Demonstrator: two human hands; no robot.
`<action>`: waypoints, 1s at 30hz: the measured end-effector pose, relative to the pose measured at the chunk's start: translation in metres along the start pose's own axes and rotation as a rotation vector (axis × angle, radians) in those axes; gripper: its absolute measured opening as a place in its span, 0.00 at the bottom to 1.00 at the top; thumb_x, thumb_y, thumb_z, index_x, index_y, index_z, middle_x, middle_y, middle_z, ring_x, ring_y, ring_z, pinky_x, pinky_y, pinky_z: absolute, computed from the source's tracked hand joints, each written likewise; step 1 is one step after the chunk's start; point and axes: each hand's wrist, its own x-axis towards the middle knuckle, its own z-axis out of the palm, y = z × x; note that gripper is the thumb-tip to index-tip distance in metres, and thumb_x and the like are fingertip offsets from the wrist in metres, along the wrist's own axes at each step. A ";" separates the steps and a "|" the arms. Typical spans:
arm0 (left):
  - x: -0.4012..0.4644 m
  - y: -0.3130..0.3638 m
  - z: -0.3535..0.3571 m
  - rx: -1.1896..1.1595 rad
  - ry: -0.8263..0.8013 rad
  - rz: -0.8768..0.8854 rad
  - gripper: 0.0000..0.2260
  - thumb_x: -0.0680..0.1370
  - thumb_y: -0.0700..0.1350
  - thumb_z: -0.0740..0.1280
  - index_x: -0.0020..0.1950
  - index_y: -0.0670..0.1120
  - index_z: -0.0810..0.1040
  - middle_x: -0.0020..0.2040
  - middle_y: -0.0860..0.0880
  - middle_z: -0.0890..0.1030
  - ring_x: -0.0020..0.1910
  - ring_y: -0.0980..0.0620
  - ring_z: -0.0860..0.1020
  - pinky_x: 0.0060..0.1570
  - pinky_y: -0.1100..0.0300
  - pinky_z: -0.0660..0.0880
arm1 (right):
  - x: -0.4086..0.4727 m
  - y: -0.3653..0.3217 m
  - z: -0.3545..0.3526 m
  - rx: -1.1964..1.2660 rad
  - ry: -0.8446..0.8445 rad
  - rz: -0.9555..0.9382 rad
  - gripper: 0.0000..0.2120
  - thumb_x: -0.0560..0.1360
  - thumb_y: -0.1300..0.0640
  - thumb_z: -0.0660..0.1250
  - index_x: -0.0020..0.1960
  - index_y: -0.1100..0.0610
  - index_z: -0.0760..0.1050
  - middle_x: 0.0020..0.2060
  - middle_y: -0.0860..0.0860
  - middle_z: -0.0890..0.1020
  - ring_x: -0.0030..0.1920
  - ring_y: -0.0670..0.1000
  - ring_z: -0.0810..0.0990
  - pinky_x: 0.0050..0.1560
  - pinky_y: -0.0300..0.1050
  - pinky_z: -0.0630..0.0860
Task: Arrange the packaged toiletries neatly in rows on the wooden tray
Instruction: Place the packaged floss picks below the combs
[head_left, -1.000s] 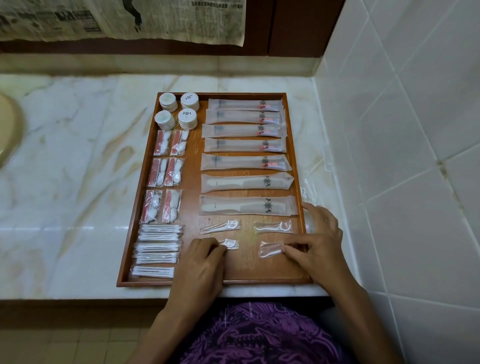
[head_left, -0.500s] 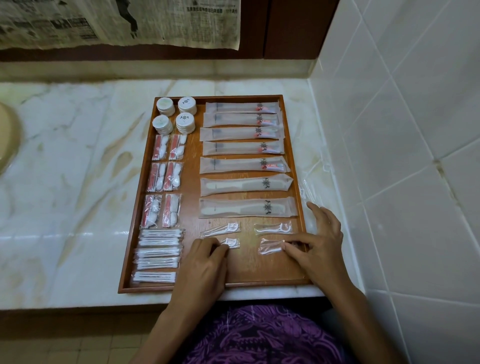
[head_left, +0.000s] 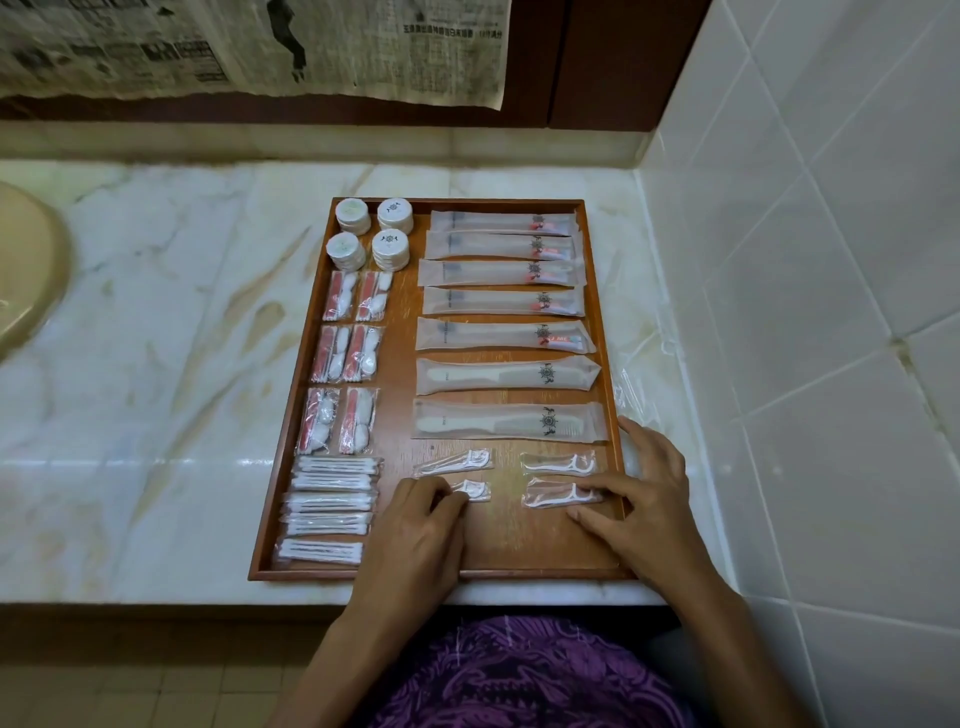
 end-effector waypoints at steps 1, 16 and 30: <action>0.000 0.000 0.000 -0.001 -0.001 0.001 0.08 0.73 0.37 0.72 0.51 0.40 0.82 0.47 0.45 0.79 0.46 0.45 0.77 0.39 0.51 0.77 | 0.000 -0.001 0.001 0.001 0.013 -0.002 0.12 0.65 0.50 0.80 0.47 0.48 0.85 0.73 0.52 0.66 0.72 0.57 0.60 0.69 0.59 0.61; 0.004 -0.003 -0.005 -0.039 0.023 0.016 0.06 0.70 0.34 0.74 0.47 0.39 0.83 0.44 0.44 0.79 0.43 0.45 0.77 0.37 0.50 0.78 | 0.000 -0.003 0.003 0.009 0.059 0.017 0.11 0.65 0.51 0.80 0.47 0.49 0.84 0.72 0.53 0.68 0.70 0.58 0.63 0.67 0.61 0.67; 0.045 -0.025 -0.017 -0.018 -0.031 -0.089 0.05 0.76 0.43 0.70 0.46 0.46 0.86 0.41 0.46 0.77 0.47 0.44 0.75 0.40 0.50 0.76 | 0.020 -0.005 0.004 0.035 0.118 0.091 0.07 0.72 0.55 0.74 0.50 0.48 0.84 0.71 0.52 0.69 0.71 0.52 0.61 0.65 0.55 0.70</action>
